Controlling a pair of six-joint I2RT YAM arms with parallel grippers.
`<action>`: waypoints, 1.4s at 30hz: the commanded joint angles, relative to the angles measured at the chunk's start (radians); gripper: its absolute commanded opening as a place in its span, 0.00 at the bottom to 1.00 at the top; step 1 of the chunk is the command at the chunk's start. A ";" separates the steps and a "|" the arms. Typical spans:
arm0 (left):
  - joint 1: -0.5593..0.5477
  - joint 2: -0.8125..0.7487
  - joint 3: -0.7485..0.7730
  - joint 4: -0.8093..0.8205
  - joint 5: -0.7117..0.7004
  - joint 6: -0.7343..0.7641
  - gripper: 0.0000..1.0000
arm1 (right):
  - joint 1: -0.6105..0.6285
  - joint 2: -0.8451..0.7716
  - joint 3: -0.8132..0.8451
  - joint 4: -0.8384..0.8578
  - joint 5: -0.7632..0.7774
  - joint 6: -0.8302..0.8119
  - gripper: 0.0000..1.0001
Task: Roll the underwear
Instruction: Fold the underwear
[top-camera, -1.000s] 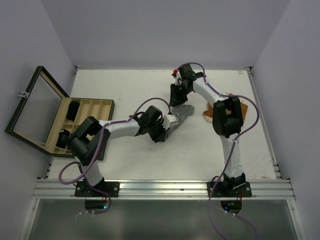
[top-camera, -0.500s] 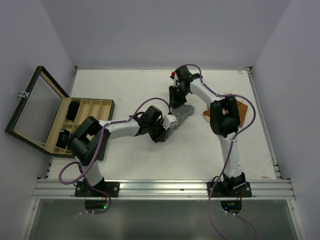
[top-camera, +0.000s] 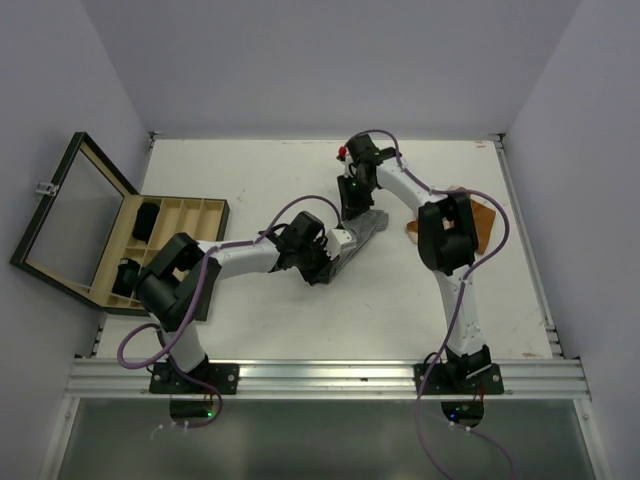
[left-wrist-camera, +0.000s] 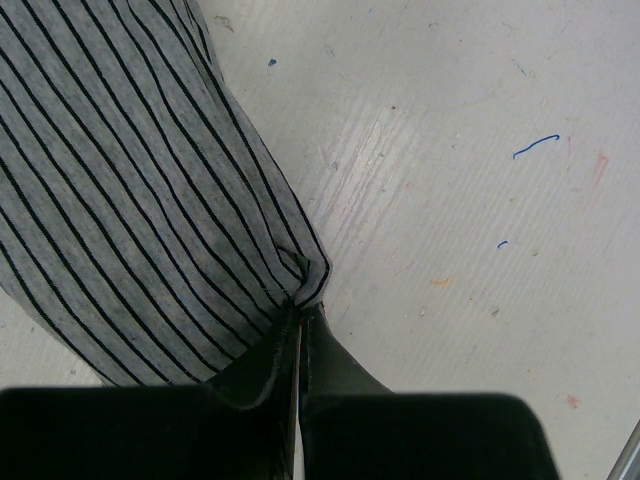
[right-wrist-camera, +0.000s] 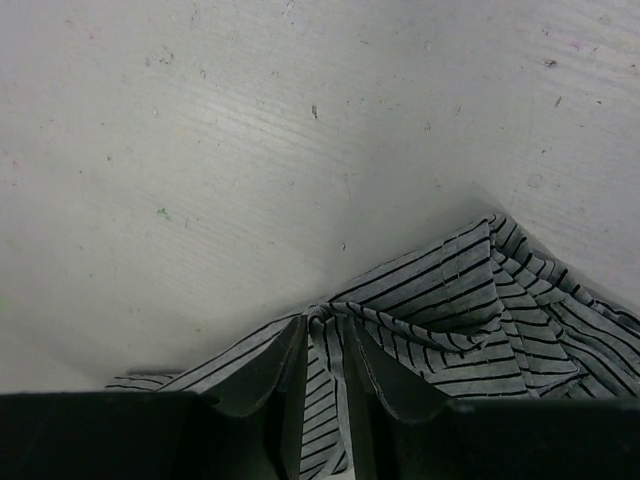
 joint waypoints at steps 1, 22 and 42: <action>0.000 0.077 -0.059 -0.128 -0.038 -0.006 0.00 | 0.007 0.022 0.053 -0.023 0.024 -0.034 0.25; 0.000 0.076 -0.063 -0.124 -0.047 -0.008 0.00 | -0.112 -0.164 -0.059 -0.014 -0.129 -0.024 0.00; 0.000 0.073 -0.054 -0.138 -0.041 0.003 0.00 | -0.246 -0.305 -0.216 0.059 -0.167 -0.051 0.45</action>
